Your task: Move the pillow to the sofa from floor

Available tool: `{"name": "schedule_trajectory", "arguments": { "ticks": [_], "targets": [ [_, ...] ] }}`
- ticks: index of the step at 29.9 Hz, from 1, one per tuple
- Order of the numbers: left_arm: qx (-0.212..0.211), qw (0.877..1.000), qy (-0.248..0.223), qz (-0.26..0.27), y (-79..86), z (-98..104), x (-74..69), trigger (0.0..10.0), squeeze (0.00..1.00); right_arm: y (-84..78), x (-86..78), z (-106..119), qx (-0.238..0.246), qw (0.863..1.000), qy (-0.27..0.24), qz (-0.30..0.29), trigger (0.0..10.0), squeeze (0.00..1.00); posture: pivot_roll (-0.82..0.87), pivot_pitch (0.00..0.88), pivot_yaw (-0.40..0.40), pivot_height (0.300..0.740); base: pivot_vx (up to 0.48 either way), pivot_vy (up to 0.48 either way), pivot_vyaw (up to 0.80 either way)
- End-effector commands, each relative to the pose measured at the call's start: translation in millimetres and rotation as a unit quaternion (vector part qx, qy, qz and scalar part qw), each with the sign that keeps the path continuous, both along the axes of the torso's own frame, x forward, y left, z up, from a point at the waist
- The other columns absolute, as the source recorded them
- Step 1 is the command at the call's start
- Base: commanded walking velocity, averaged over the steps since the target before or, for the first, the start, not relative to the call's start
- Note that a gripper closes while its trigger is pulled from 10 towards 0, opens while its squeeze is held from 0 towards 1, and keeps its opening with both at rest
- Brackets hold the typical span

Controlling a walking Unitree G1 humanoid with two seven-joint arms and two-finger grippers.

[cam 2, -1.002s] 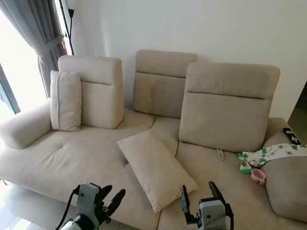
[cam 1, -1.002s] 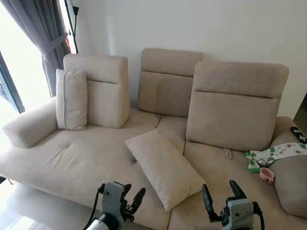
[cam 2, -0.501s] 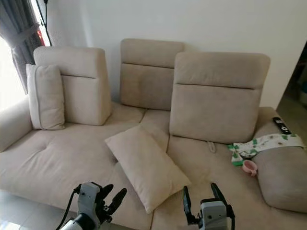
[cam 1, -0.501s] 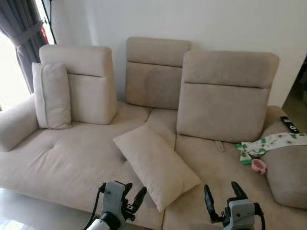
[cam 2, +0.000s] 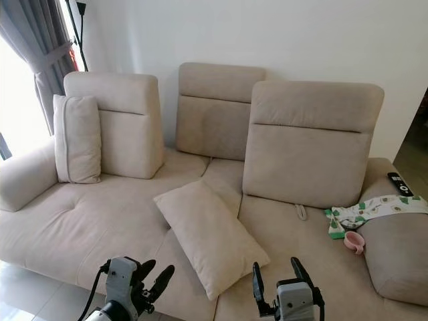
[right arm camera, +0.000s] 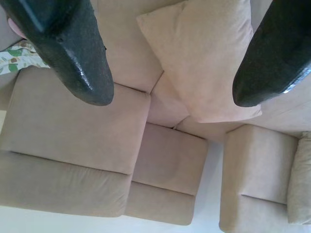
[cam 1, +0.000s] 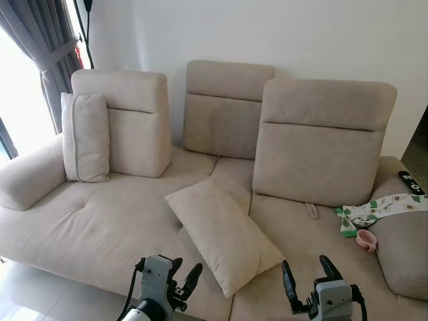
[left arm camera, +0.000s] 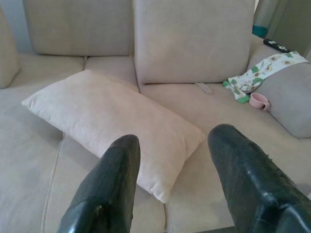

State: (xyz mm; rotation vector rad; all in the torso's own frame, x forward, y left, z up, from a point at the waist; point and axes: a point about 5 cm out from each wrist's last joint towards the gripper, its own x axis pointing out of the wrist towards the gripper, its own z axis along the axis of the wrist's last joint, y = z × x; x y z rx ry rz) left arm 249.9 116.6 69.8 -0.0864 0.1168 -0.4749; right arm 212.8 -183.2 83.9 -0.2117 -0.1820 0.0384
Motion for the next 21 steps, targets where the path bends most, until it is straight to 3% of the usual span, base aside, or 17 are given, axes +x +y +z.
{"name": "schedule_trajectory", "arguments": {
  "ticks": [1, 21],
  "targets": [
    [0.001, 1.000, 0.000, -0.002, 0.6, 2.2, -1.0, 10.0, 0.00, 3.0, -0.5, 0.5, 0.000, 1.000, 0.001, 0.000, 10.0, 0.00, 0.00, 0.000, 0.037, 0.740, 0.000, 0.000, 0.00],
    [-0.005, 1.000, 0.008, -0.004, -3.3, 1.3, -3.5, 10.0, 0.00, 0.8, -1.1, 1.5, -0.010, 1.000, 0.005, 0.002, 10.0, 0.00, 0.00, 0.000, 0.019, 0.740, 0.000, -0.254, 0.00]
  ]
}}
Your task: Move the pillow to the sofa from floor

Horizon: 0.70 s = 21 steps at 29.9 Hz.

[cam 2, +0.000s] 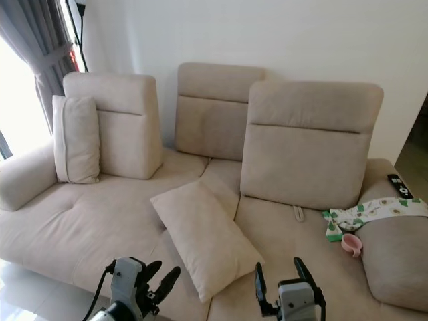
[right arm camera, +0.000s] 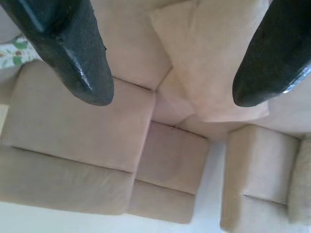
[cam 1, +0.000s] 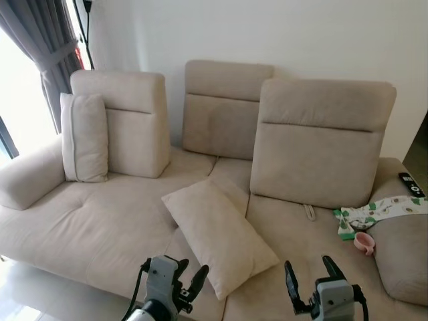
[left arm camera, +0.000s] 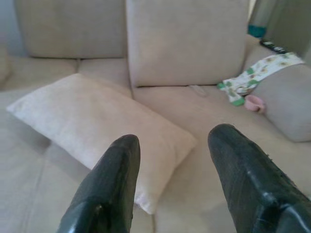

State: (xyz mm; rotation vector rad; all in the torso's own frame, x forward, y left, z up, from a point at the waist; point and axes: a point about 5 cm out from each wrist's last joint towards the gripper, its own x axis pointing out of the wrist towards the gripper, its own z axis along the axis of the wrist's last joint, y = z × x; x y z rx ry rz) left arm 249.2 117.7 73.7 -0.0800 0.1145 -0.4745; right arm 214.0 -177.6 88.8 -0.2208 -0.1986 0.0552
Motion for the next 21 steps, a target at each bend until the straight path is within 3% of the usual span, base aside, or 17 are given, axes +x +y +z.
{"name": "schedule_trajectory", "arguments": {
  "ticks": [1, 21],
  "targets": [
    [-0.008, 1.000, 0.010, -0.005, -4.8, -2.6, -2.8, 10.0, 0.00, -4.9, -2.4, -3.3, -0.006, 1.000, 0.012, -0.007, 10.0, 0.00, 0.00, 0.000, 0.019, 0.740, 0.000, -0.304, 0.00],
    [-0.006, 1.000, 0.012, -0.012, -6.5, -3.6, 0.2, 10.0, 0.00, -6.0, -2.1, -2.7, -0.009, 1.000, 0.013, -0.009, 10.0, 0.00, -0.01, 0.000, 0.022, 0.740, 0.000, -0.318, 0.00]
  ]
}}
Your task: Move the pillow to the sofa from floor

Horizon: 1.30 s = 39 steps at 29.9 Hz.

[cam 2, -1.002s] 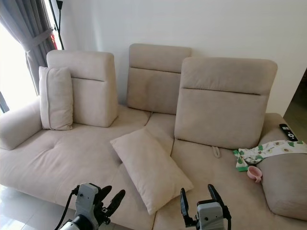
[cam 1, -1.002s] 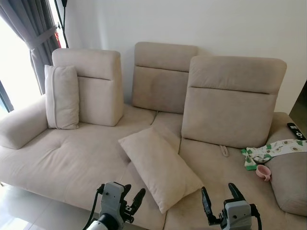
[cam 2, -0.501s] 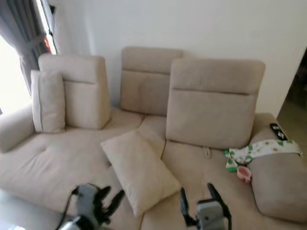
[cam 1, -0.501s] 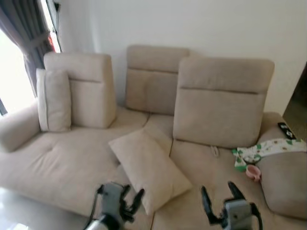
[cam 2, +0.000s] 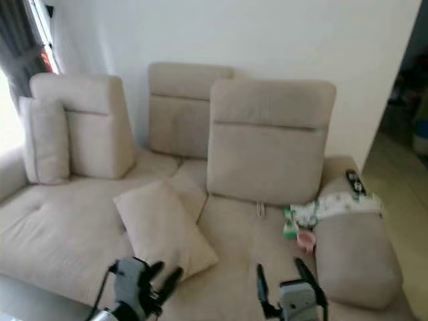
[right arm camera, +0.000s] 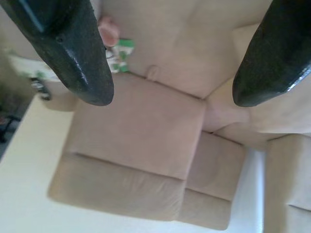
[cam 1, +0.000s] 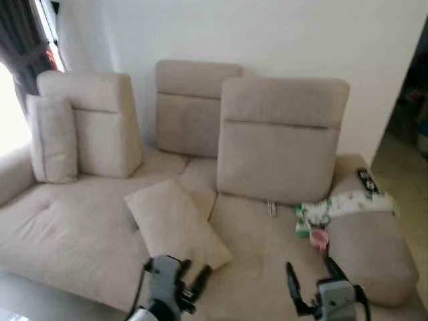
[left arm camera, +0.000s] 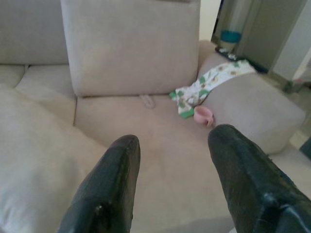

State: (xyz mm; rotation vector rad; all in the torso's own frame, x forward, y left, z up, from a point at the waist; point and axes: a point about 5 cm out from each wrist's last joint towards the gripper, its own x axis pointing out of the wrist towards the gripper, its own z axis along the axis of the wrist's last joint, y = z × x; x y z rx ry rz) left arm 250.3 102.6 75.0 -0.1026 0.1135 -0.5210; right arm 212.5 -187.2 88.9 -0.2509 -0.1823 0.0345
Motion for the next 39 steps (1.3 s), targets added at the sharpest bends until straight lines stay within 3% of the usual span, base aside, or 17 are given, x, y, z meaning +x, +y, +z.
{"name": "schedule_trajectory", "arguments": {
  "ticks": [1, 18, 39],
  "targets": [
    [0.007, 1.000, 0.010, 0.010, 8.2, -4.8, -0.7, 10.0, 0.00, 3.4, -0.6, -2.7, 0.005, 1.000, 0.006, 0.003, 10.0, 0.00, -0.01, 0.000, 0.022, 0.740, 0.000, -0.330, 0.00],
    [0.006, 1.000, 0.009, 0.012, 7.5, -3.8, 0.2, 10.0, 0.00, 3.5, 0.5, -3.7, 0.004, 1.000, 0.006, 0.006, 10.0, 0.00, -0.01, 0.000, 0.023, 0.740, 0.000, -0.294, 0.00],
    [0.007, 1.000, 0.009, 0.015, 11.7, -4.0, 3.1, 10.0, 0.00, 6.4, 2.3, -6.0, 0.008, 1.000, 0.006, 0.005, 10.0, 0.00, 0.00, 0.000, 0.032, 0.740, 0.000, 0.000, 0.00]
  ]
}}
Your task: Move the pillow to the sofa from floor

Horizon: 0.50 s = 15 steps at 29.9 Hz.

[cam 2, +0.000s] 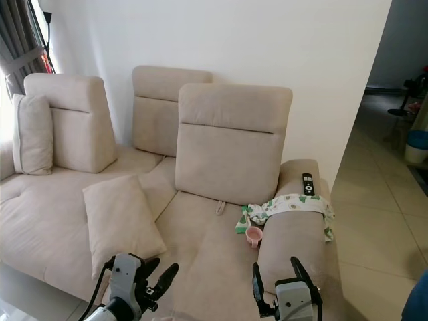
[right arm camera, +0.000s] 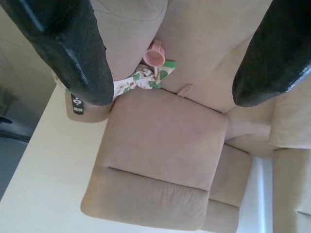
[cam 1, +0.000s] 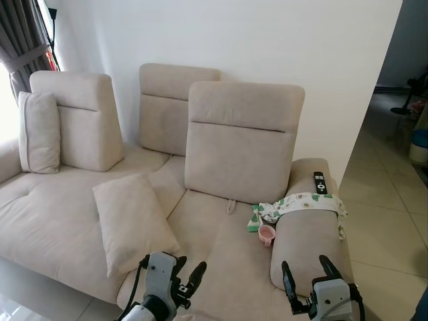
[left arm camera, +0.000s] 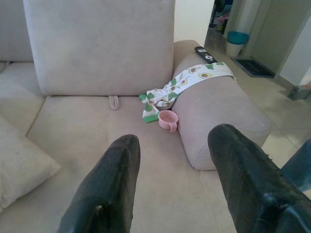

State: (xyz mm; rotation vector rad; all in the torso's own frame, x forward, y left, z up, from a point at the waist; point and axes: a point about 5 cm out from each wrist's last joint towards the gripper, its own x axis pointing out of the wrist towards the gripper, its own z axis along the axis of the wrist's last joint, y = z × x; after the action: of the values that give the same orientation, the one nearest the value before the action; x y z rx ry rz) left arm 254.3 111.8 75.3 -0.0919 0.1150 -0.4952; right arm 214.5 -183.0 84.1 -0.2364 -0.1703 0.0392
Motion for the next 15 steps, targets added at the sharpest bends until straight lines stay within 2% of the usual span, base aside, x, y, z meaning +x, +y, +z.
{"name": "schedule_trajectory", "arguments": {
  "ticks": [1, 5, 15],
  "targets": [
    [0.001, 1.000, 0.008, 0.003, 2.6, -4, -0.5, 10.0, 0.00, 2.2, 1.1, -2, 0.001, 1.000, 0.002, 0.004, 10.0, 0.00, -0.01, 0.000, 0.032, 0.740, 0.000, 0.000, 0.00],
    [0.000, 1.000, 0.005, 0.006, 2.1, -4, 0.2, 10.0, 0.00, 9.7, 3.6, -4, 0.000, 0.999, 0.005, 0.041, 10.0, 0.00, -0.01, 0.000, 0.032, 0.740, 0.000, 0.000, 0.00],
    [-0.001, 1.000, 0.004, 0.018, 4.5, -5, 1.8, 10.0, 0.00, 12.4, 4.9, -2, -0.004, 0.999, 0.001, 0.051, 10.0, 0.00, -0.01, 0.000, 0.036, 0.740, 0.000, 0.000, 0.00]
  ]
}}
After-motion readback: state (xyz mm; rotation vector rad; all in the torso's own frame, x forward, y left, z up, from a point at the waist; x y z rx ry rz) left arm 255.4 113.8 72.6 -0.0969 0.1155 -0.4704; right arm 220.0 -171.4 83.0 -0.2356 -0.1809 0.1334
